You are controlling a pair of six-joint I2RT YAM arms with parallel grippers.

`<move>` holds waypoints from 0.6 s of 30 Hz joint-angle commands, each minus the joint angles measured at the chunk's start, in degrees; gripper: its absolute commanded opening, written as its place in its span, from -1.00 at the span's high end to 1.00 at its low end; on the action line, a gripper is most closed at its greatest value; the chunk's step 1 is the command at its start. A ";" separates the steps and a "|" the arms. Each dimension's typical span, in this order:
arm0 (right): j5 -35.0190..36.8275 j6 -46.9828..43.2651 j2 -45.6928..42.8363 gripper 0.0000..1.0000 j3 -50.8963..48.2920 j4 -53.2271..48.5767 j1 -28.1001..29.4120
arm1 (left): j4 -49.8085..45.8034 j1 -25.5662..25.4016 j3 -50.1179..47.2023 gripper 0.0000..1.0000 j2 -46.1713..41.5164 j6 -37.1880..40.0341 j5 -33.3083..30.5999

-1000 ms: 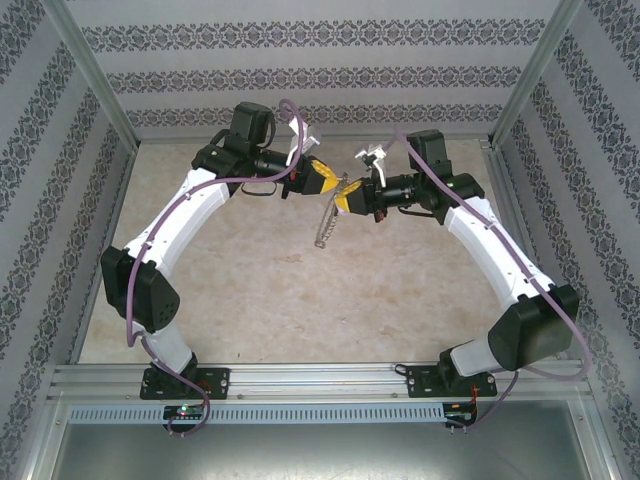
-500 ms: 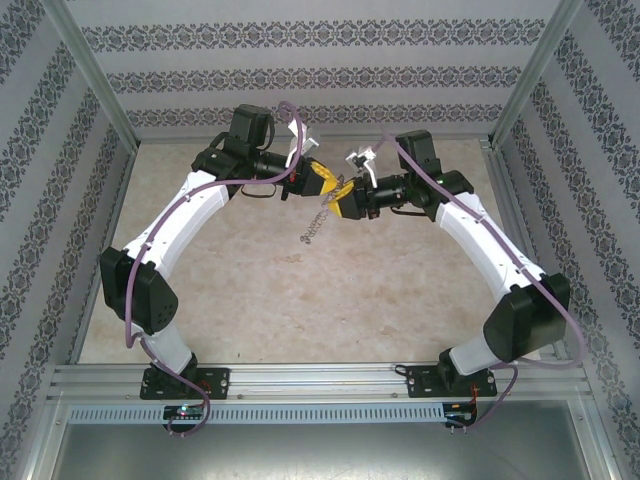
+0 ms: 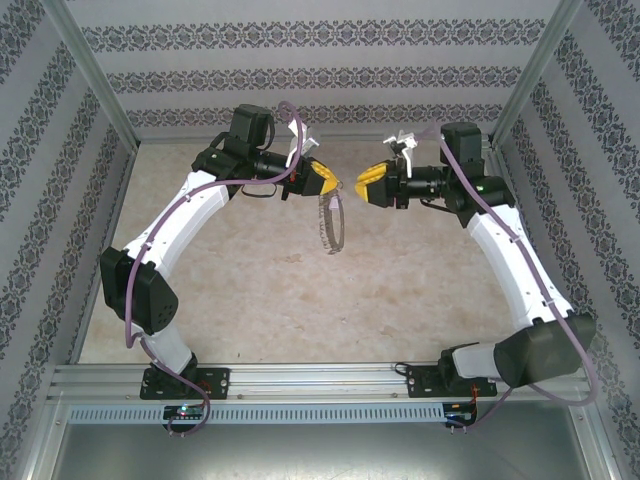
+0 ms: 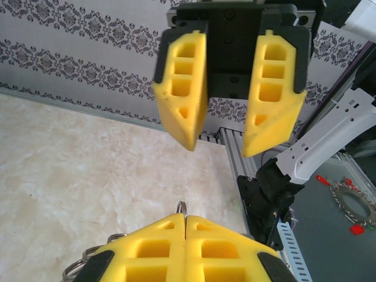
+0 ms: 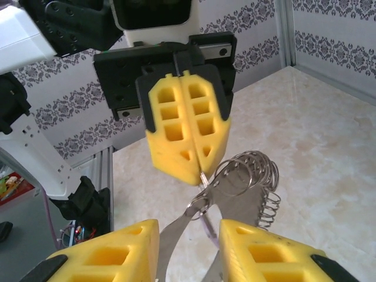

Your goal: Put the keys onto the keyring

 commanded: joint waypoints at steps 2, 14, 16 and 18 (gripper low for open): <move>-1.66 0.41 3.04 0.34 3.53 1.35 1.68 | 1.68 -0.53 1.01 1.00 -2.42 0.06 2.38; -1.91 -0.20 7.07 0.38 6.34 0.89 4.72 | 1.01 -0.50 1.33 1.00 -2.58 0.28 2.42; -1.93 -0.38 7.43 0.39 6.39 0.61 5.12 | 1.14 -0.52 1.41 1.00 -2.58 0.25 2.38; -2.02 -0.63 7.55 0.41 6.26 0.37 5.36 | 1.15 -0.55 1.41 1.00 -2.55 0.20 2.38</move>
